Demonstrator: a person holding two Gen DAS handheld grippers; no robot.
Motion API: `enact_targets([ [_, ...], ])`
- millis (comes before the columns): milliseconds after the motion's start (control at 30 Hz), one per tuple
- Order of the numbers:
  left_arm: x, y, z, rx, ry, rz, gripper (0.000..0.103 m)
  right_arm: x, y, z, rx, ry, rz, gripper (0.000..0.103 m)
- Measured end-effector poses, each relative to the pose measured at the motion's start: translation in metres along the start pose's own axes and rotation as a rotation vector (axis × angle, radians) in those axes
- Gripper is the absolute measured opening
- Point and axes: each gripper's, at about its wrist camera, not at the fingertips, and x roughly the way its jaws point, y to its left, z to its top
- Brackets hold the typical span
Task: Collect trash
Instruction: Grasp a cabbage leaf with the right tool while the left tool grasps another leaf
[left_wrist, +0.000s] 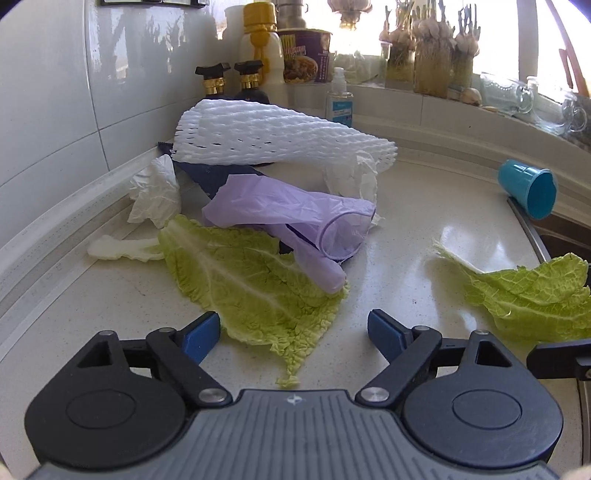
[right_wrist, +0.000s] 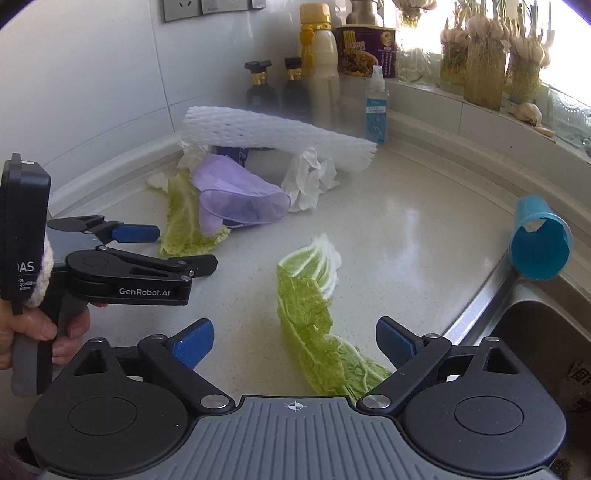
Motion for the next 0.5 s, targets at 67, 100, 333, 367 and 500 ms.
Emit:
enact_targets([
  [67, 0.000, 0.000, 0.000, -0.005, 0.000, 0.000, 0.086, 0.002, -0.003, -0.001, 0.011, 0.005, -0.010, 0.085],
  [100, 0.000, 0.000, 0.000, -0.003, -0.001, -0.001, 0.083, 0.003, -0.005, -0.001, 0.018, 0.009, -0.009, 0.080],
  [333, -0.006, 0.009, -0.001, -0.045, -0.020, 0.028, 0.050, 0.012, -0.009, -0.003, 0.040, 0.029, -0.031, 0.040],
  [367, -0.006, 0.009, -0.001, -0.049, -0.021, 0.036, 0.044, 0.012, -0.009, -0.003, 0.043, 0.028, -0.030, 0.038],
  [500, -0.009, 0.013, -0.001, -0.070, -0.021, 0.063, 0.024, 0.012, -0.008, -0.003, 0.055, 0.019, -0.015, 0.029],
])
